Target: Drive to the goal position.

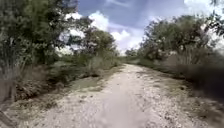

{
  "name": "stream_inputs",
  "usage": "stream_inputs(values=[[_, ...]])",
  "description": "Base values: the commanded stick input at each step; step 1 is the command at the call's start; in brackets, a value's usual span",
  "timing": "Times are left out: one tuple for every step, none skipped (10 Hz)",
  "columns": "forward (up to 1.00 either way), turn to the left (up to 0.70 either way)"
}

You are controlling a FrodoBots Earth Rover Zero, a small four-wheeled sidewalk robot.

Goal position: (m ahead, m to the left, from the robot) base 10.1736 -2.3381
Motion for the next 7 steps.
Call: stream_inputs(values=[[0.85, 0.00], [0.85, 0.00], [0.85, 0.00], [0.85, 0.00], [0.85, 0.00], [0.85, 0.00], [0.85, 0.00]])
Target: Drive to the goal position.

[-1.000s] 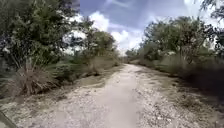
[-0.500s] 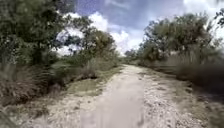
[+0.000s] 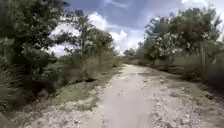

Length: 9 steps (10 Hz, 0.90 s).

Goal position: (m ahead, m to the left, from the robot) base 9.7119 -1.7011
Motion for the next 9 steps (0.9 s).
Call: stream_inputs(values=[[0.84, 0.00], [0.83, -0.03], [0.83, -0.23], [0.83, -0.32], [0.82, -0.33], [0.82, -0.29], [0.83, -0.02], [0.83, 0.00], [0.83, 0.00]])
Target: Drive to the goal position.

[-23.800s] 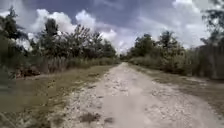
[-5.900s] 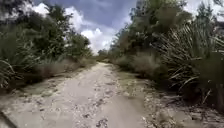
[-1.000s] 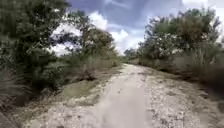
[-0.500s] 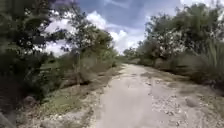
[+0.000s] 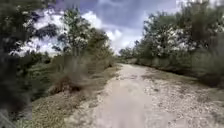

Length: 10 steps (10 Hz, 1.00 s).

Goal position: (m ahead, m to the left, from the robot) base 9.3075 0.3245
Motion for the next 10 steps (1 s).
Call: stream_inputs(values=[[0.83, 0.00], [0.83, 0.00], [0.83, 0.00], [0.83, 0.00], [0.83, 0.00], [0.83, -0.08], [0.83, -0.29], [0.83, -0.18], [0.83, -0.01], [0.83, 0.00]])
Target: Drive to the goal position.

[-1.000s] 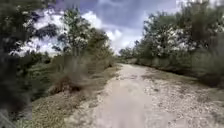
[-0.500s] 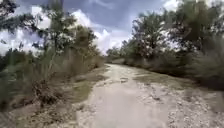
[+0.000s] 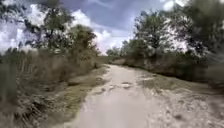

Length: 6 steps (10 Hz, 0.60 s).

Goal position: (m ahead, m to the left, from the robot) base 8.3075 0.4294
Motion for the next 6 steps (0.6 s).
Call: stream_inputs(values=[[0.84, 0.00], [0.85, 0.00], [0.85, 0.00], [0.85, 0.00], [0.85, 0.00], [0.85, 0.00]])
